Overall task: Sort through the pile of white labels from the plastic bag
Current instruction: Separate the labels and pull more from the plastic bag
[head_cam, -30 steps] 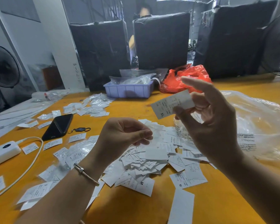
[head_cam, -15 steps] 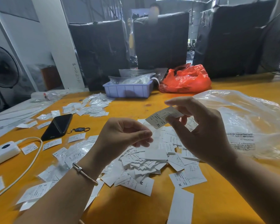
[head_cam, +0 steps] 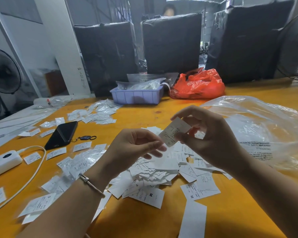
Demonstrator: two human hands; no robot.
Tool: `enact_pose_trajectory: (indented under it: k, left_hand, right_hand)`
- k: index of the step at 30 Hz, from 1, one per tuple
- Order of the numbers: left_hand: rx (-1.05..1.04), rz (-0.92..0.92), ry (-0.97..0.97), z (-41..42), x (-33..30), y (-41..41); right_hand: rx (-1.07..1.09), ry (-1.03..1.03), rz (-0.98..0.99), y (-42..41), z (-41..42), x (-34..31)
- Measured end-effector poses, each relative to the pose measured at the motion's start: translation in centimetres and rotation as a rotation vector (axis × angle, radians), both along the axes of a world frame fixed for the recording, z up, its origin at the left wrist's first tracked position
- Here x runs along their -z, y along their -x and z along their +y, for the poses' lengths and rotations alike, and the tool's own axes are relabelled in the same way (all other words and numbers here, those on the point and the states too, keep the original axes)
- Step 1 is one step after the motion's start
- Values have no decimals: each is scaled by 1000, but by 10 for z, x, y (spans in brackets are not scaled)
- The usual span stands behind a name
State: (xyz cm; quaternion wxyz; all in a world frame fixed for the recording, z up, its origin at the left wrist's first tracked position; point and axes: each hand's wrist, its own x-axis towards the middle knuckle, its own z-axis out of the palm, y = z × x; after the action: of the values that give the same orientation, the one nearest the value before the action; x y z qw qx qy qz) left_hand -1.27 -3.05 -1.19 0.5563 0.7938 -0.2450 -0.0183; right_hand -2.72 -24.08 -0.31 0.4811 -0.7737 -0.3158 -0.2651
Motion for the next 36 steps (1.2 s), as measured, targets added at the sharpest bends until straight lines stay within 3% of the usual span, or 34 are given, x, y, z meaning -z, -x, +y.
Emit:
enact_pose_trajectory:
  k: [6,10,14,17,20,27,31,36]
  left_hand:
    - [29,79,95,2,-4,1]
    - [14,107,77,0,-4,2]
    - [-32,105,91,-2,-2,2]
    - [-80,101,161,-2,-2,2]
    - [-84,108,195,-5,-3,3]
    - [-72,101,210,-7,-4,6]
    - [-84,86,211,-7,-5,6]
    - [-60,86,264,-8,-4,6]
  right_hand:
    - [-43,-92,178,-5,-3,3]
    - [-28,3,223,-5,1,8]
    - [121,198,132,-5,9,17]
    - [277,100,26,-6,10,17]
    - [266,-1,9,-4,11,17]
    - [230,46,-9,1,18,20]
    - [300,2,-131,2,17,18]
    - [173,85,-97,1,21,22]
